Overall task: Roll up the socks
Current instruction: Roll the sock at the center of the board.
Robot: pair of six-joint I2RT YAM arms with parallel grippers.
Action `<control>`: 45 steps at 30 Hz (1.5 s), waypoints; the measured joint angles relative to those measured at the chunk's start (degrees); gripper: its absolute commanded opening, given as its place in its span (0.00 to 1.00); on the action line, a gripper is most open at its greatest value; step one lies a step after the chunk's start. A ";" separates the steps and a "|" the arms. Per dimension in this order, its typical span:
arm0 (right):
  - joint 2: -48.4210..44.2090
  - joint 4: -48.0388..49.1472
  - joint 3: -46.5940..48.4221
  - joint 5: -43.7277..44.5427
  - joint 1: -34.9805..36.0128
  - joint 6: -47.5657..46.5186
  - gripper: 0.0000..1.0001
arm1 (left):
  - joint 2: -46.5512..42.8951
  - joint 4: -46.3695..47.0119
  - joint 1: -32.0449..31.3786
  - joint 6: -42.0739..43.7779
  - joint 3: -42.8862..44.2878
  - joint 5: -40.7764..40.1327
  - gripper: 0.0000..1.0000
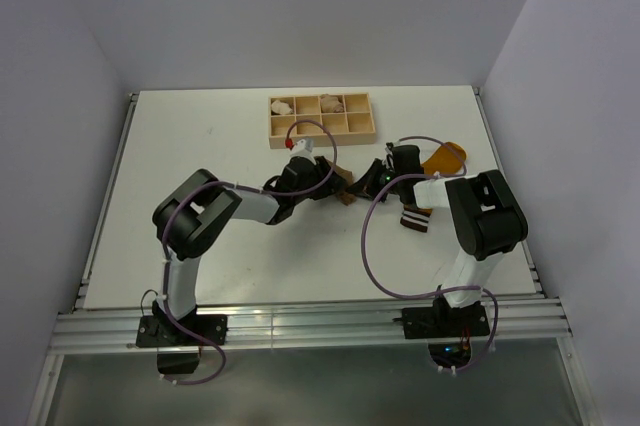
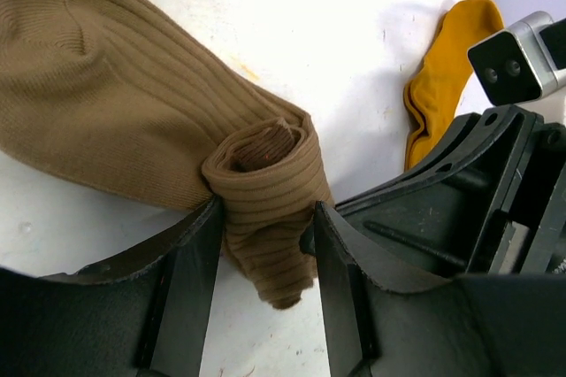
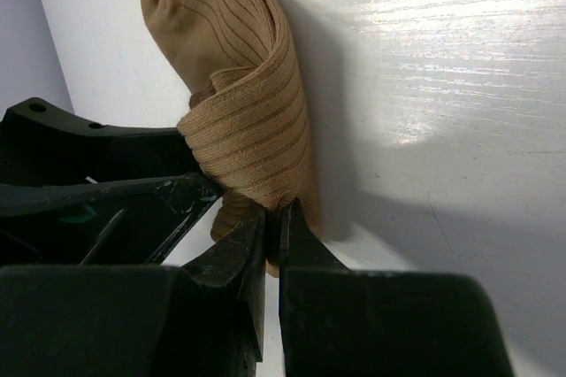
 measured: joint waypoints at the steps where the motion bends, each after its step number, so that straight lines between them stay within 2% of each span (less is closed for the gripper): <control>1: 0.02 0.00 0.00 0.04 0.02 0.00 0.00 | 0.35 0.04 -0.04 0.00 0.42 0.00 0.51; 39: 0.44 0.42 0.28 0.28 0.70 -0.02 0.00 | 0.74 -3.80 -0.57 2.75 3.52 -2.69 0.55; 43: 0.44 0.37 0.35 0.31 0.79 -0.11 0.05 | 1.55 -4.76 -0.57 2.56 4.83 -2.43 0.52; 45: 0.46 0.31 0.48 0.42 0.92 -0.35 0.10 | 2.21 -4.72 -0.57 2.45 5.33 -2.08 0.48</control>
